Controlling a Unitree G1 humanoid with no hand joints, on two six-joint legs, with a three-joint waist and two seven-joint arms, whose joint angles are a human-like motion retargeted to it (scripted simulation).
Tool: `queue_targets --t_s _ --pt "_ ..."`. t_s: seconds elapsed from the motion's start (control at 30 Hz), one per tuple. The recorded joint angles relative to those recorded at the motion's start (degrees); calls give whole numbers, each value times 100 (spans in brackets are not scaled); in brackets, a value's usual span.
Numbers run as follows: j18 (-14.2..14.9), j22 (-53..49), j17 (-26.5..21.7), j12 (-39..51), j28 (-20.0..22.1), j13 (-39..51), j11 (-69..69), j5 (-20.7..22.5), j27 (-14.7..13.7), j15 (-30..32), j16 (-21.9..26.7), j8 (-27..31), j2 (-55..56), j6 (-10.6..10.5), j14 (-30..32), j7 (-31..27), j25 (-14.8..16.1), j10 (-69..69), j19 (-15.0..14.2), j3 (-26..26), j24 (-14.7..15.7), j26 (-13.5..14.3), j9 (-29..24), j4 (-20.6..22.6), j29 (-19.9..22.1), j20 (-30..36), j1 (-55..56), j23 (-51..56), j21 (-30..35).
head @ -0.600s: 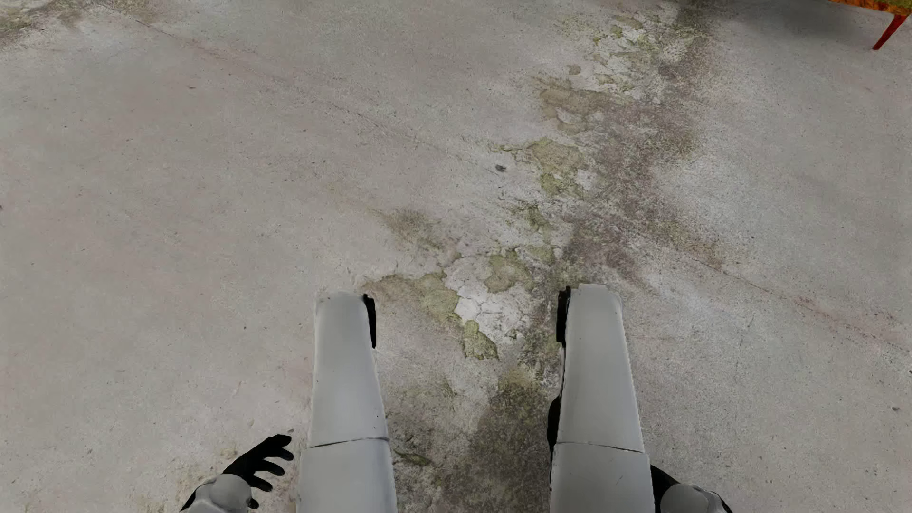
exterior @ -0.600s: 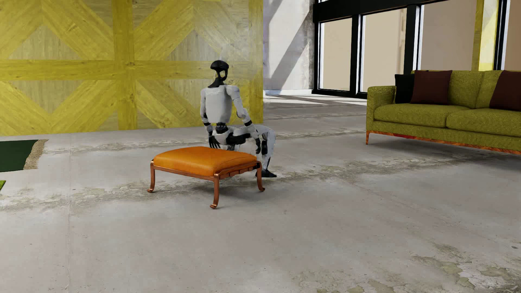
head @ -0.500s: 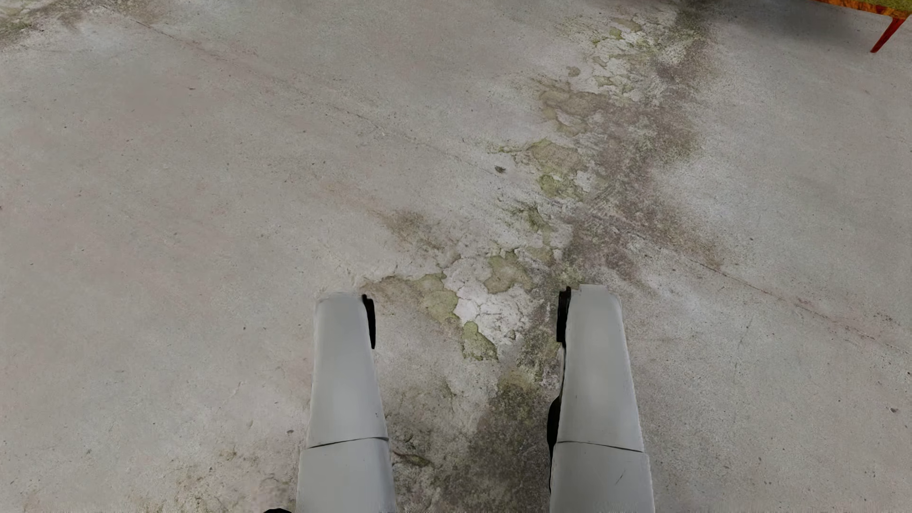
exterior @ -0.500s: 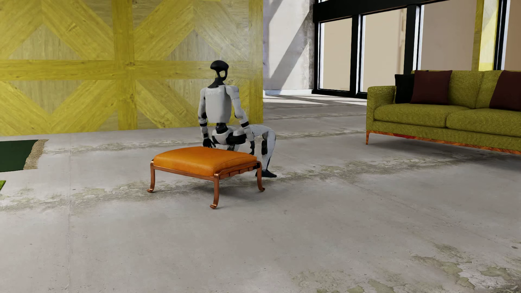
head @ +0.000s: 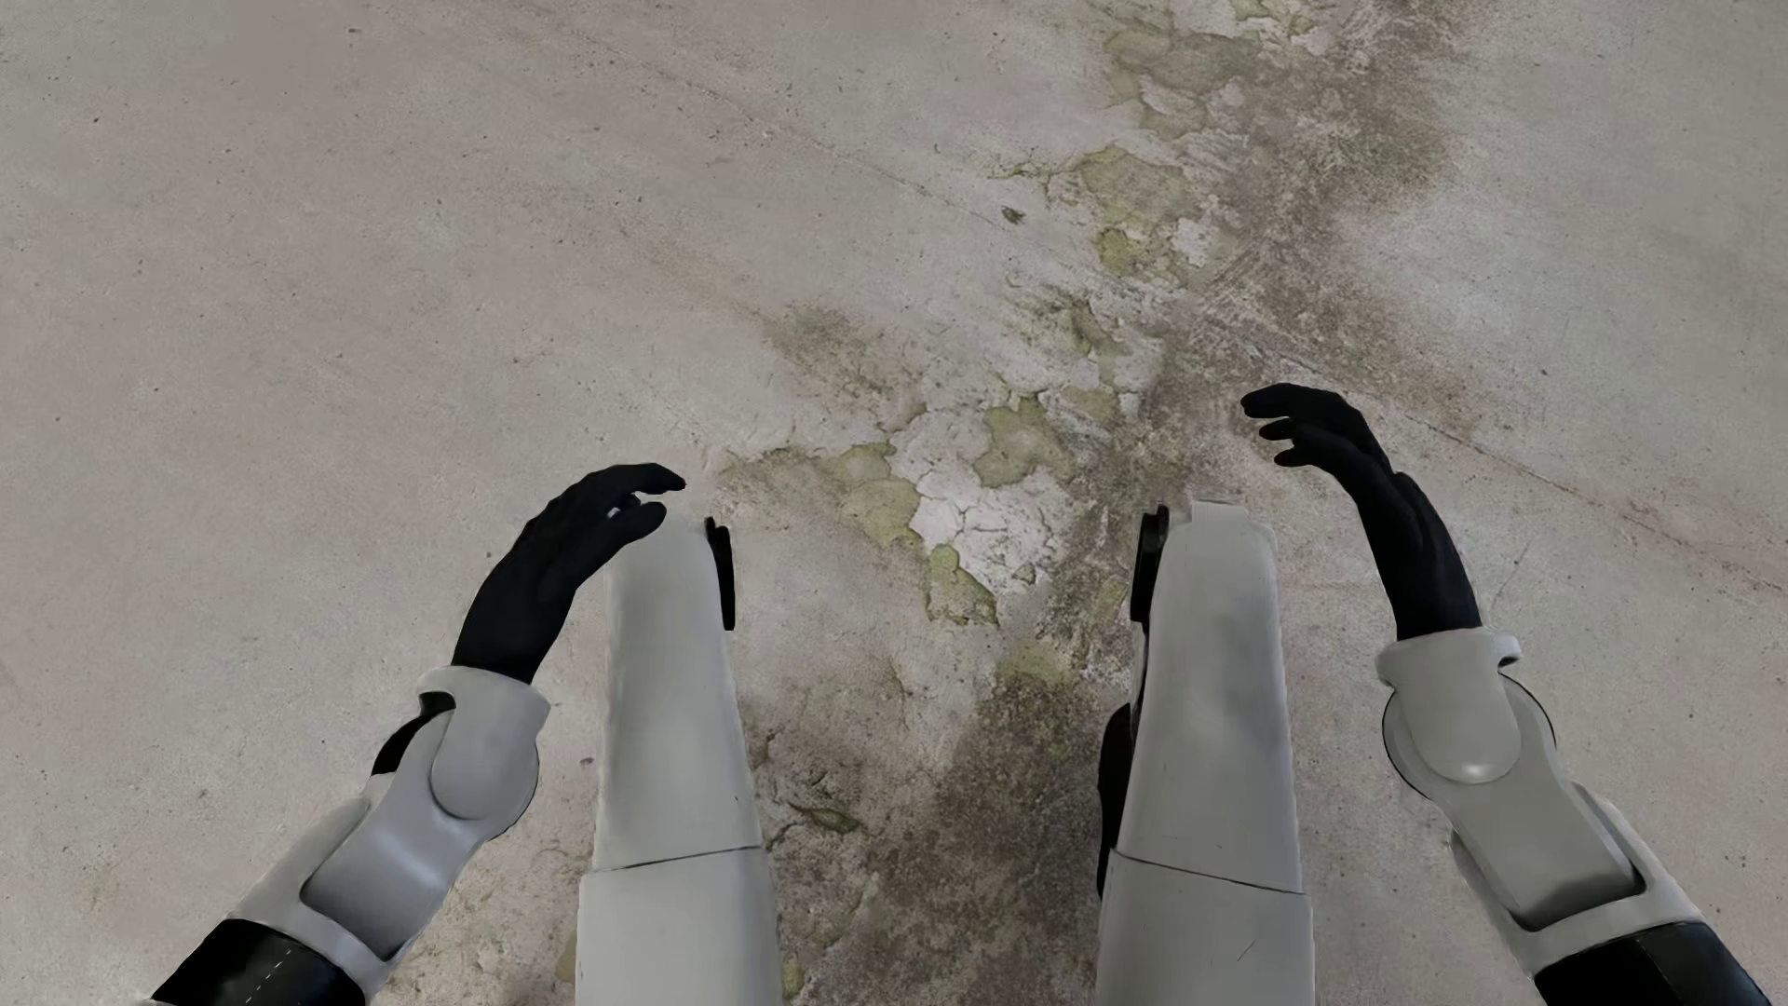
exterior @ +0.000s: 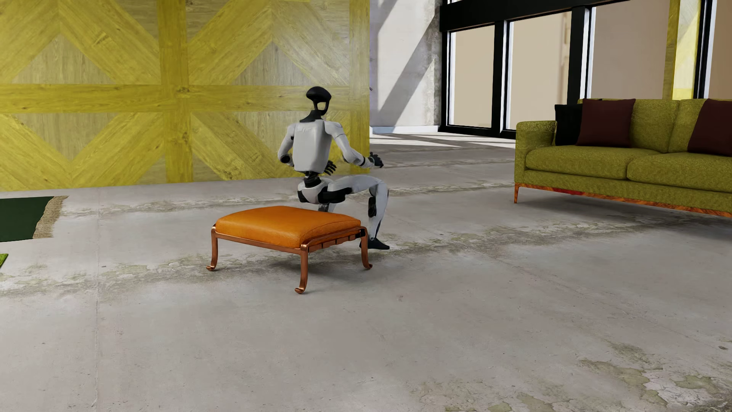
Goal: Get off of chair
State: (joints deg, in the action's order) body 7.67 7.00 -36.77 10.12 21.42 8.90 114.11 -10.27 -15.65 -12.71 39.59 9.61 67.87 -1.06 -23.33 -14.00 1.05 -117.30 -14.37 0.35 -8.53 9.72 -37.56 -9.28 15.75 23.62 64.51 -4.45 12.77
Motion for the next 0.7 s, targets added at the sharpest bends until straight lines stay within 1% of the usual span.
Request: queue_targets --t_s 0.03,0.07,0.1,0.13,0.17,0.2,0.23,0.27,0.3,0.33,0.4,0.43,0.5,0.57,0.63,0.7 --pt "37 -226 -383 594 -286 513 14 6 -103 -6 352 8 91 -6 -11 -11 -178 -9 -14 -7 -194 141 -68 -21 -434 559 77 294 426" --pt "67 -375 -740 1309 -791 1123 36 -21 -254 -21 667 23 193 -20 -16 -18 -337 -17 -35 -15 -361 348 -125 -15 -985 1257 169 501 979" --pt "97 -416 -1019 2067 -1406 1826 51 -30 -396 -32 868 30 301 -27 -26 -30 -497 -25 -56 -16 -513 603 -213 -27 -1617 1979 264 660 1641" --pt "128 -405 -1167 2873 -2098 2660 68 -13 -329 -37 976 32 434 -16 -29 -47 -536 -40 -64 -12 -636 718 -324 -62 -2344 2742 388 685 2413" --pt "189 -404 -1296 3559 -1293 3387 79 -16 -575 -92 1043 61 572 -15 -65 -72 -392 -48 -109 -14 -616 839 -447 -75 -1723 3448 521 687 3074" --pt "204 -555 -1441 4047 -1063 3920 104 -2 -515 -102 1173 78 739 -5 -72 -102 -275 -61 -122 -15 -502 757 -588 -66 -1621 3879 671 842 3462" --pt "208 -798 -1584 4492 -1023 4367 124 21 -560 -132 1346 99 933 3 -93 -137 -206 -70 -139 -16 -421 786 -731 -30 -1598 4213 850 1021 3720" --pt "195 -1002 -1691 4855 -705 4722 137 55 -634 -172 1478 105 1139 4 -96 -158 -118 -84 -163 -8 -398 810 -828 -4 -1264 4555 1069 1178 4022" --pt "181 -1158 -1794 5051 -404 4915 142 85 -693 -224 1578 116 1356 -17 -133 -174 -16 -91 -186 0 -348 832 -901 16 -963 4721 1289 1349 4203" --pt "239 -1311 -1903 5247 -201 5061 143 114 -716 -274 1668 158 1566 -7 -174 -206 24 -74 -204 0 -322 855 -1014 23 -792 4801 1467 1548 4249" --pt "254 -1592 -2054 5539 145 5407 44 158 -826 -361 1889 165 1883 3 -227 -202 48 51 -170 -22 -321 961 -1204 77 -466 4980 1758 1818 4433" --pt "239 -1645 -2082 5602 252 5539 -48 192 -875 -411 1940 152 1948 -3 -254 -183 83 149 -143 -28 -326 1007 -1271 98 -390 4998 1823 1882 4498" --pt "140 -1598 -2035 5607 272 5537 -337 240 -897 -525 1881 67 1856 -32 -275 -79 44 466 -39 -22 -355 1028 -1300 172 -339 5005 1771 1795 4511" --pt "114 -1247 -1789 5303 76 5228 -843 277 -832 -588 1662 -20 1517 -35 -254 2 -128 987 20 -21 -433 1011 -1228 178 -514 4758 1506 1422 4264" --pt "51 -621 -1345 4888 -318 4814 -1592 329 -720 -555 1272 -154 988 -19 -149 146 -426 1738 131 -31 -599 995 -1073 167 -860 4405 1048 742 3956" --pt "-53 294 -737 4476 -912 4454 -2554 394 -585 -423 636 -306 259 2 28 320 -844 2688 265 -28 -812 979 -898 180 -1385 3991 378 -200 3686"
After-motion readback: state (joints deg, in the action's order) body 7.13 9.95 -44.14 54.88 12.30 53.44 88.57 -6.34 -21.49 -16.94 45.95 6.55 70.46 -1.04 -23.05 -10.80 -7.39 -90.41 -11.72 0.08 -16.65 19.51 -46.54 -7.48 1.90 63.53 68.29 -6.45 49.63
